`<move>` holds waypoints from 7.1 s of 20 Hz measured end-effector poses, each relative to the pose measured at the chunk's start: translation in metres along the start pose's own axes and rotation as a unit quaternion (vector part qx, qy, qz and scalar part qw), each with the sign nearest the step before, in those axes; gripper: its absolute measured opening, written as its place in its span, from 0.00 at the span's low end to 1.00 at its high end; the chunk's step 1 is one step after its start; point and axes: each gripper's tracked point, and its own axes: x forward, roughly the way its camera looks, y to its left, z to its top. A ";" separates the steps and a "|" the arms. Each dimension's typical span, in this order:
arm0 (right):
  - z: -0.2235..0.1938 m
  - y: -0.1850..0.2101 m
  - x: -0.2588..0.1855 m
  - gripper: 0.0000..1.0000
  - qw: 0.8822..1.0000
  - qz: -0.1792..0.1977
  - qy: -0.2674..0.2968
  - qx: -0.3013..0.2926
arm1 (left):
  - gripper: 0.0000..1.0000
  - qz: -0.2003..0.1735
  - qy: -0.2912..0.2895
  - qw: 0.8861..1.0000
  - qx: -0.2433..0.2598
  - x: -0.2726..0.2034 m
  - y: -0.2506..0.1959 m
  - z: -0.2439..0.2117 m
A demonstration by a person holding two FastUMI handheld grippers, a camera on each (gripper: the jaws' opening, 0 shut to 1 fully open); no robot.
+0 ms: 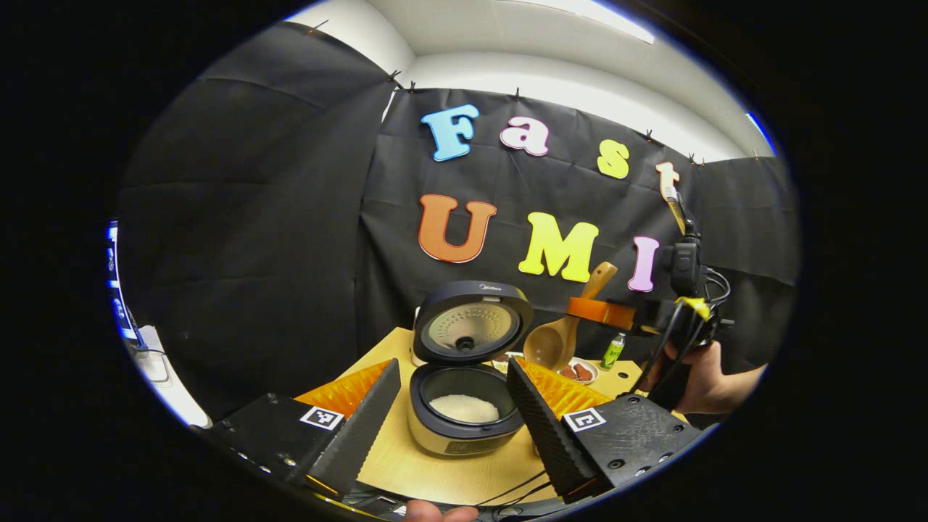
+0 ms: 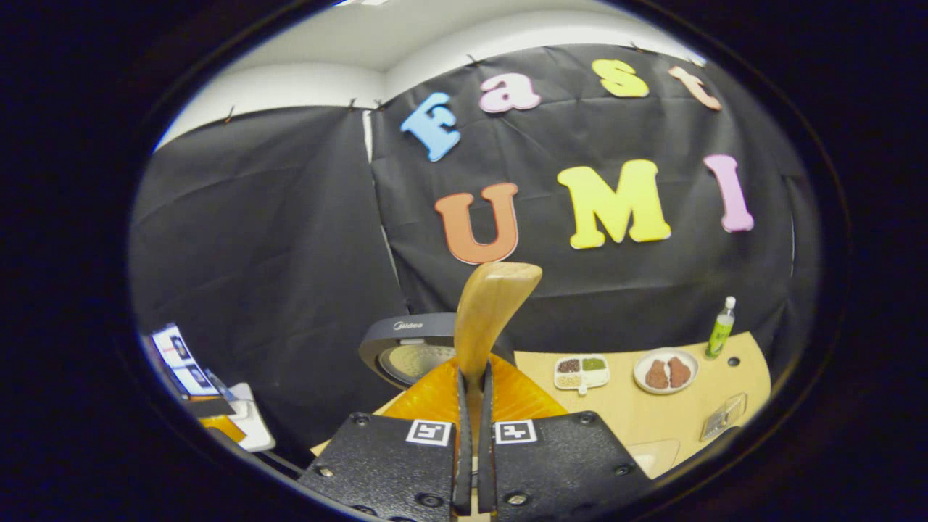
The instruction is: Close the left gripper, press the button to open the rice cooker; take a wooden spoon from the chopstick holder with the right hand, scoop a spoonful of rice and pour it into the rice cooker, then put the wooden spoon back into the chopstick holder.
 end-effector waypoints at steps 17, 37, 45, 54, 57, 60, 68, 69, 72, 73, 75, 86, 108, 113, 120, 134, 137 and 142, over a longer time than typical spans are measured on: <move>0.055 -0.317 -0.163 0.08 0.968 -0.199 -0.071 0.138 | 0.95 -0.063 -0.004 0.998 0.023 0.078 -0.139 0.030; -0.109 -0.503 -0.055 0.08 0.958 -0.264 0.053 0.098 | 0.95 0.080 0.036 0.994 0.066 0.119 -0.134 0.018; -0.145 -0.516 -0.038 0.10 0.955 -0.267 0.062 0.115 | 0.95 0.109 0.037 0.992 0.054 0.117 -0.127 0.025; -0.104 -0.507 -0.073 0.41 0.959 -0.267 0.024 0.089 | 0.95 0.099 0.008 0.994 0.046 0.129 -0.123 0.048; -0.073 -0.506 -0.101 0.75 0.957 -0.284 -0.004 0.063 | 0.95 0.091 -0.008 0.994 0.061 0.141 -0.123 0.063; -0.040 -0.496 -0.135 1.00 0.955 -0.294 -0.032 0.027 | 0.94 0.084 -0.017 0.995 0.056 0.156 -0.125 0.077; 0.009 -0.452 -0.228 0.96 0.946 -0.313 -0.076 -0.041 | 0.95 0.115 0.015 0.992 0.043 0.220 -0.083 0.086; 0.008 -0.450 -0.242 1.00 0.943 -0.321 -0.076 -0.046 | 0.94 0.118 0.021 0.992 0.042 0.230 -0.074 0.085; 0.000 -0.448 -0.278 1.00 0.933 -0.350 -0.073 -0.043 | 0.95 0.125 0.047 0.990 0.038 0.255 -0.058 0.077; -0.005 -0.450 -0.288 1.00 0.930 -0.360 -0.068 -0.039 | 0.95 0.125 0.061 0.989 0.041 0.265 -0.053 0.070; -0.014 -0.456 -0.308 1.00 0.922 -0.382 -0.057 -0.033 | 0.95 0.129 0.086 0.987 0.044 0.283 -0.042 0.061; -0.010 -0.422 -0.310 0.94 0.925 -0.374 -0.065 -0.016 | 0.97 0.115 0.173 0.977 0.048 0.269 -0.040 0.022; 0.014 -0.312 -0.253 1.00 0.954 -0.282 -0.058 -0.079 | 0.97 0.070 0.325 0.942 -0.032 0.146 -0.063 -0.151; 0.018 -0.299 -0.241 0.94 0.956 -0.272 -0.057 -0.095 | 0.96 0.071 0.340 0.937 -0.046 0.145 -0.055 -0.167; 0.030 -0.292 -0.232 0.94 0.957 -0.264 -0.073 -0.092 | 0.96 0.081 0.353 0.931 -0.038 0.146 -0.054 -0.180; 0.040 -0.323 -0.180 1.00 0.973 -0.198 -0.097 -0.063 | 0.96 0.139 0.326 0.934 -0.045 0.149 -0.051 -0.181; 0.050 -0.323 -0.184 0.94 0.974 -0.192 -0.100 -0.059 | 0.95 0.126 0.284 0.950 -0.040 0.144 -0.063 -0.156; 0.073 -0.296 -0.222 1.00 0.965 -0.211 -0.136 -0.073 | 0.95 0.073 0.157 0.985 0.011 0.115 -0.114 -0.069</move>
